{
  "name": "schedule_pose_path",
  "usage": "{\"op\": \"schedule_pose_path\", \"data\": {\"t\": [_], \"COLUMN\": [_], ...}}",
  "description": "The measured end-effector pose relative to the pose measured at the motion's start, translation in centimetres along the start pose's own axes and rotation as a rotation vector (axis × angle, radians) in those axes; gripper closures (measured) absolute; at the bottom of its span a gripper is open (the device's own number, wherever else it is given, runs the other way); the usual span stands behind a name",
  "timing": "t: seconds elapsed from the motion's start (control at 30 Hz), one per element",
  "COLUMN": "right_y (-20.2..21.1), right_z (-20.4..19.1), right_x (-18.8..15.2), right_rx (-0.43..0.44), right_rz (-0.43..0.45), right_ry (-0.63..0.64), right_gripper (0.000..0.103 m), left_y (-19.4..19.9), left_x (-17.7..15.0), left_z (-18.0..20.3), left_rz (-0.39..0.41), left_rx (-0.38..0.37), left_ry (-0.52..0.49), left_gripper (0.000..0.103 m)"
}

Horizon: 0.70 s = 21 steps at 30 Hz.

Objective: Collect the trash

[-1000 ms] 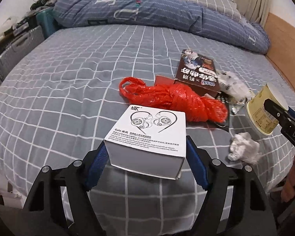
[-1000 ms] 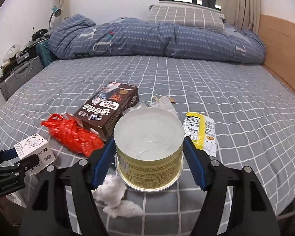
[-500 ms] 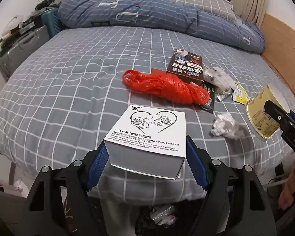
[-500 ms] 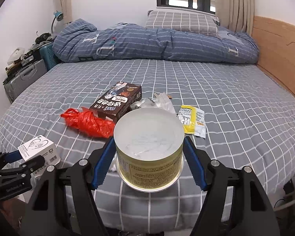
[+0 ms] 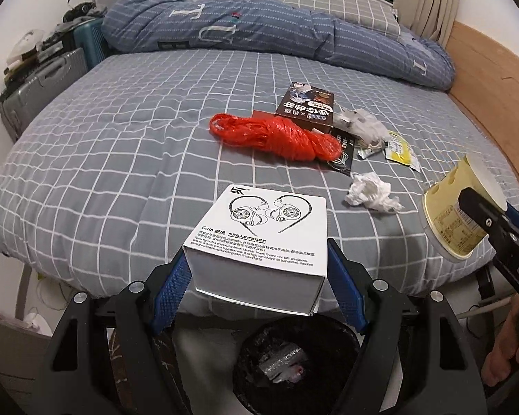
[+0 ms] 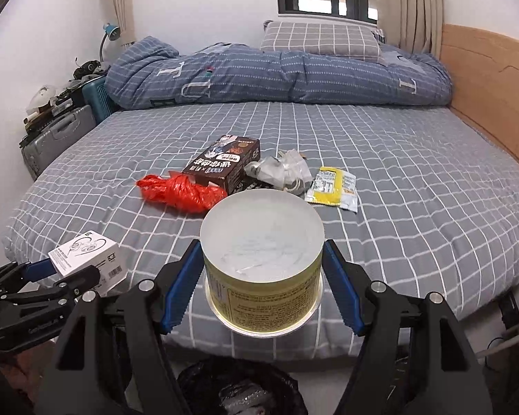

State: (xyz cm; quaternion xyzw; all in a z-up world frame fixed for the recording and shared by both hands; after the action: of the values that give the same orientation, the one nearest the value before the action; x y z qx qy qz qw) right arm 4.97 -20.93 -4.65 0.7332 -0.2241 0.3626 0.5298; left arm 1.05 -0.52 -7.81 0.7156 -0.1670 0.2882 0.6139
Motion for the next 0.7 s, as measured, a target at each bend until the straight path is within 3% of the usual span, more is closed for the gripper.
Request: {"op": "schedule_pose_path", "data": {"t": [0.7], "right_y": [3.8], "right_z": [-1.2], "right_x": [-6.0], "right_rx": [-0.002], "right_rz": [-0.073], "right_ry": [-0.041], "right_gripper": [0.036], "left_y": [2.3], "left_x": [-6.5], "left_z": [0.0], "left_rz": [-0.047], "left_rx": [-0.027], "left_ry": [0.018], "left_gripper": [0.030]}}
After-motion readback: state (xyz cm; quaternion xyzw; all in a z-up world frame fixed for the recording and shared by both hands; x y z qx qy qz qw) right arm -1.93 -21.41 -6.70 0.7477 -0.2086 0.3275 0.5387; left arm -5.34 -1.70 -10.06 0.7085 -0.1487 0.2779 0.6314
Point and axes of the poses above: each gripper's, at about its wrist camera, not at the fingertips, and y roughly against the way its jaws point, z to its right, x to its top, the point moved 8 cm from there along -y, roughly the way its jaws point, and after that the axes turned 11 degrees about x, right-handed, at the moved point
